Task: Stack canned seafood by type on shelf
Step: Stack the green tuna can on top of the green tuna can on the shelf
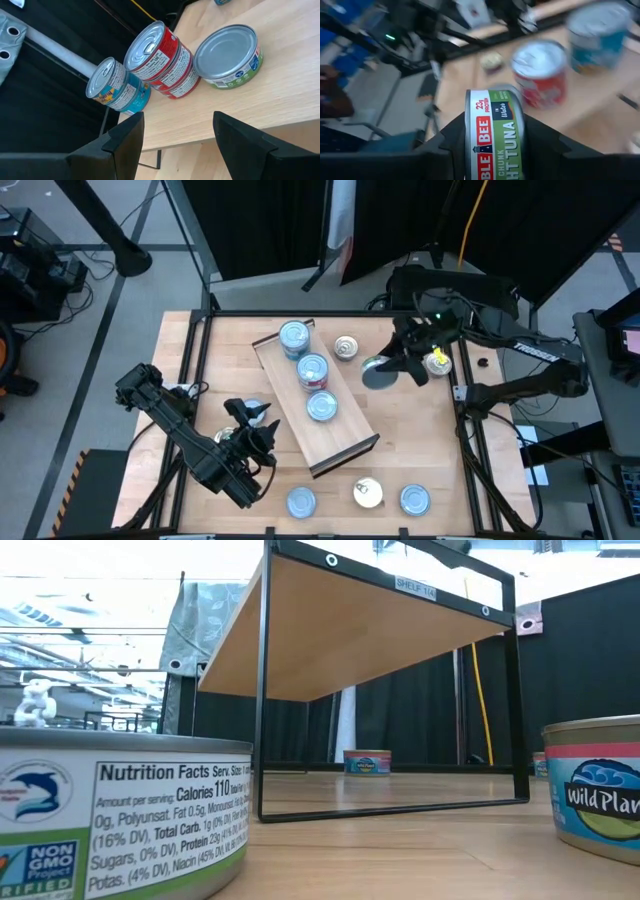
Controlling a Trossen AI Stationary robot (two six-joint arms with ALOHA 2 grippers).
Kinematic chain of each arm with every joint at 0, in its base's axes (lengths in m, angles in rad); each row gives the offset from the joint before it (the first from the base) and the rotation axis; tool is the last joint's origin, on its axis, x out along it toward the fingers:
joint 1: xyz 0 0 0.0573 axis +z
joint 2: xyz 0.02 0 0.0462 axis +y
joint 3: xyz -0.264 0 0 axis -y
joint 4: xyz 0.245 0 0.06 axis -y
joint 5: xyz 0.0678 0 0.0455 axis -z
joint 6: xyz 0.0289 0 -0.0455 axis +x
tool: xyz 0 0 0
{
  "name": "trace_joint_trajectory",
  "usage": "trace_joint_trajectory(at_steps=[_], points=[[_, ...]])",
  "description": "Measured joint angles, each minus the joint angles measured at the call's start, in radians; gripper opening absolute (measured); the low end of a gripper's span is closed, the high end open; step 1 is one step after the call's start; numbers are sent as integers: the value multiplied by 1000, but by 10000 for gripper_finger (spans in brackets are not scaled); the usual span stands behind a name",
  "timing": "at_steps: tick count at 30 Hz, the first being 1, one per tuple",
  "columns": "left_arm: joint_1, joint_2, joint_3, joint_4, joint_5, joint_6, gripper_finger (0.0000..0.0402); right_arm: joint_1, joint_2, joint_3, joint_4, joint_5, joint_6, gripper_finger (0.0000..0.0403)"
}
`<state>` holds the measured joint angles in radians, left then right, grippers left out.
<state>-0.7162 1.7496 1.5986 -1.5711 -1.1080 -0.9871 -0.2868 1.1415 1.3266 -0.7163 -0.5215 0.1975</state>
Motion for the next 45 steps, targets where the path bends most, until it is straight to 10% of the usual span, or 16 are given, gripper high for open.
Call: trace_joint_trajectory(at_steps=[17,45], points=[[0,0,0,0,0,8,237,255,280,-1,337,105,153,144],[-27,0,0,0,4,7,237,258,465,-1,497,158,237,144]])
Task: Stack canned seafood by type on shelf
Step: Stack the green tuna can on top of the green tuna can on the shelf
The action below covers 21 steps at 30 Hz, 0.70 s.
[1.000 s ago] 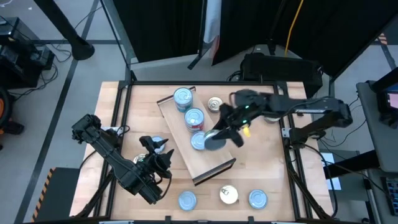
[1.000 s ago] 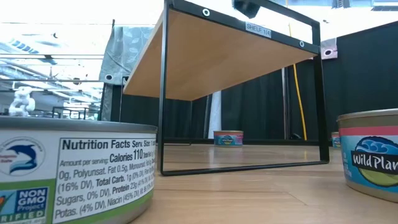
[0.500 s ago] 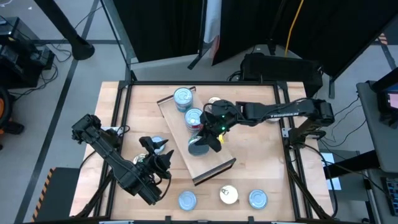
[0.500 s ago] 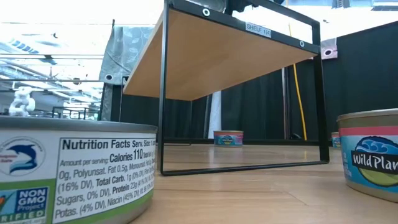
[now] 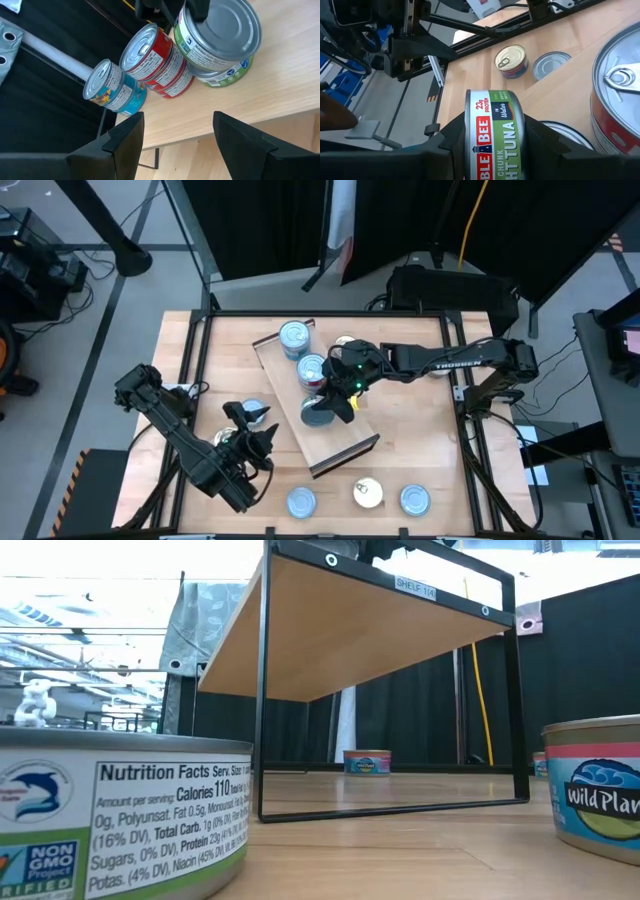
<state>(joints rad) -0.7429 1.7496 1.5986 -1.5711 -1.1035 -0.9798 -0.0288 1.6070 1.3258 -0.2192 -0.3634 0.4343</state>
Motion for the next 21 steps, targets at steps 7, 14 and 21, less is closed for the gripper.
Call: trace_joint_trajectory(at_steps=[7,14,21], points=[[0,0,0,0,0,-2,237,0,-2,2,-42,35,-14,152],[0,0,0,0,0,-2,237,0,0,1,-64,54,-7,209],[0,0,0,0,0,-2,237,3,0,1,-113,121,0,273]])
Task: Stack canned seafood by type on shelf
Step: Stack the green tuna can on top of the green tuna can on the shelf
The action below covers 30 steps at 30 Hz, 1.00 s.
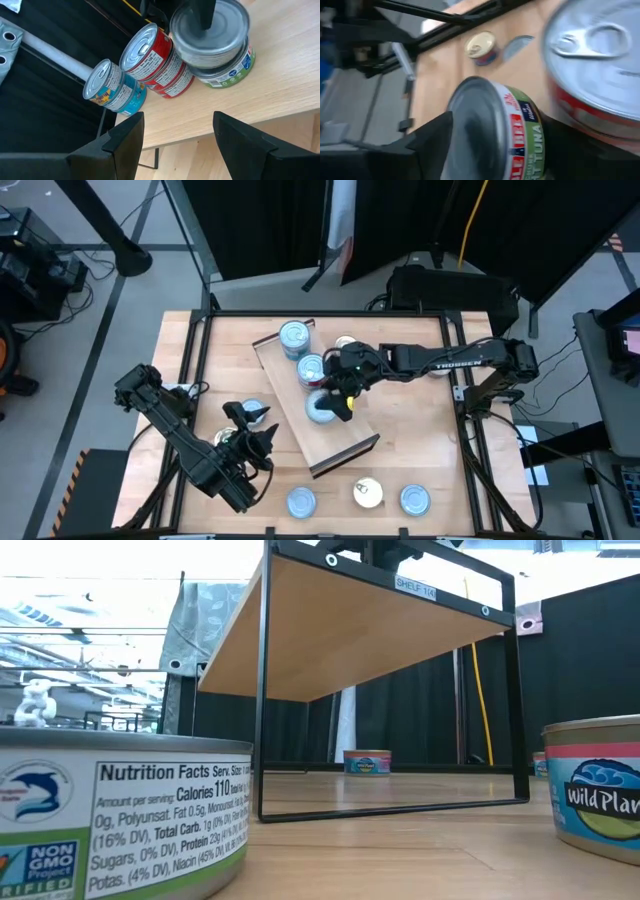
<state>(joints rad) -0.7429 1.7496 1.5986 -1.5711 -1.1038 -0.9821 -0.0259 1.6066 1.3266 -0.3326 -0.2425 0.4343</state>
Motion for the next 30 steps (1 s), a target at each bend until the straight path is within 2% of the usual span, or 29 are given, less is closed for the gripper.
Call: trace_joint_trajectory(at_steps=[9,14,19,24,30], points=[[0,0,0,0,0,0,237,36,0,0,-36,138,-35,359],[1,0,0,0,0,0,237,68,0,0,-72,237,-66,391],[1,0,0,0,0,0,237,107,-3,0,-75,326,-100,398],[1,0,0,0,10,-10,237,148,-58,-1,-166,433,-122,392],[-5,0,-8,2,140,-89,237,224,-209,-1,-298,612,-124,391]])
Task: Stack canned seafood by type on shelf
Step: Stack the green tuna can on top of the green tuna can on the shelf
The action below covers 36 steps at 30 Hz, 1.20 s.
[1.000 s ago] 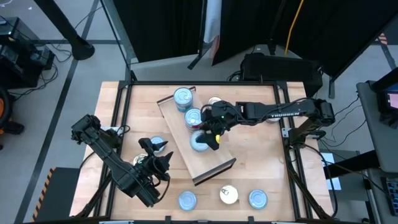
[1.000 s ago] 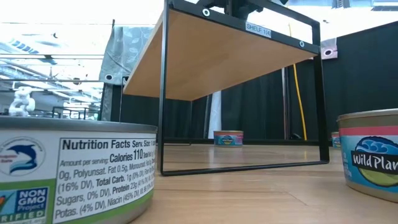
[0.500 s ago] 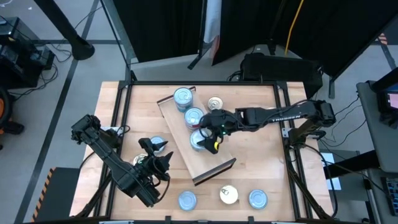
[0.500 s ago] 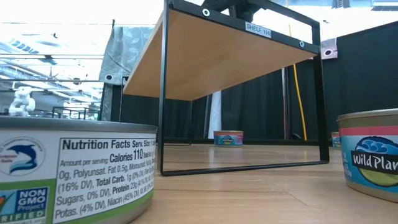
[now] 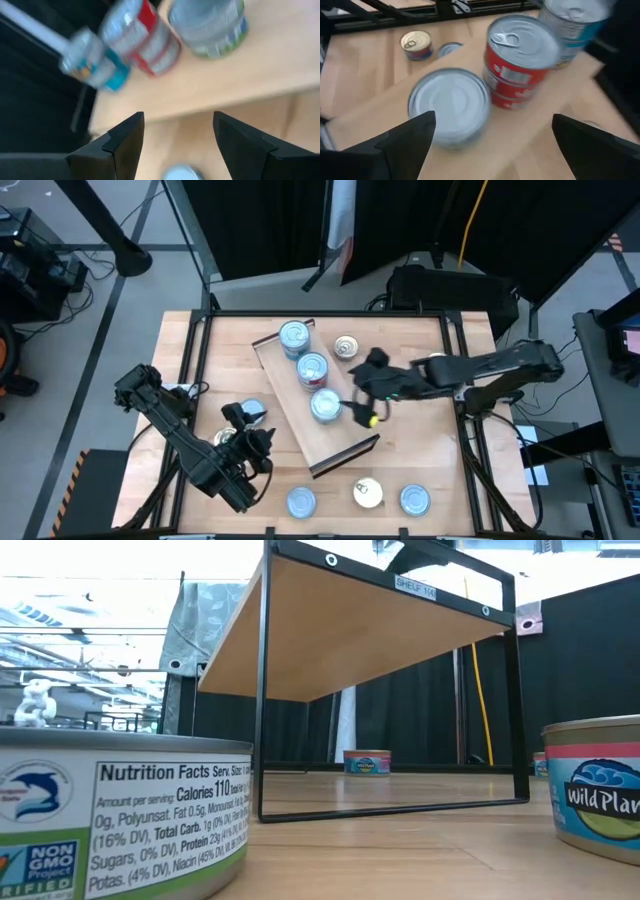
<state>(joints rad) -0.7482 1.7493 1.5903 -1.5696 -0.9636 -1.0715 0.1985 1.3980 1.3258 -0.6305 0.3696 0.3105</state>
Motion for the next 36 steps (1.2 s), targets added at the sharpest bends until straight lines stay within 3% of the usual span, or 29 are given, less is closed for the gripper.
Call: trace_joint_trajectory(at_steps=[5,12,20,25,31,36], points=[[-9,0,-57,-1,155,-140,237,98,-115,0,-113,64,32,391],[16,0,-135,35,296,-191,212,271,-197,-132,-141,284,115,389],[175,-51,-226,42,363,97,89,330,-260,-264,-123,372,234,375],[317,-161,-330,157,503,317,11,349,-275,-271,-96,388,243,375],[434,-335,-582,438,739,499,8,376,-274,-271,-84,389,243,375],[489,-463,-773,572,771,482,8,382,-274,-271,-84,390,221,375]])
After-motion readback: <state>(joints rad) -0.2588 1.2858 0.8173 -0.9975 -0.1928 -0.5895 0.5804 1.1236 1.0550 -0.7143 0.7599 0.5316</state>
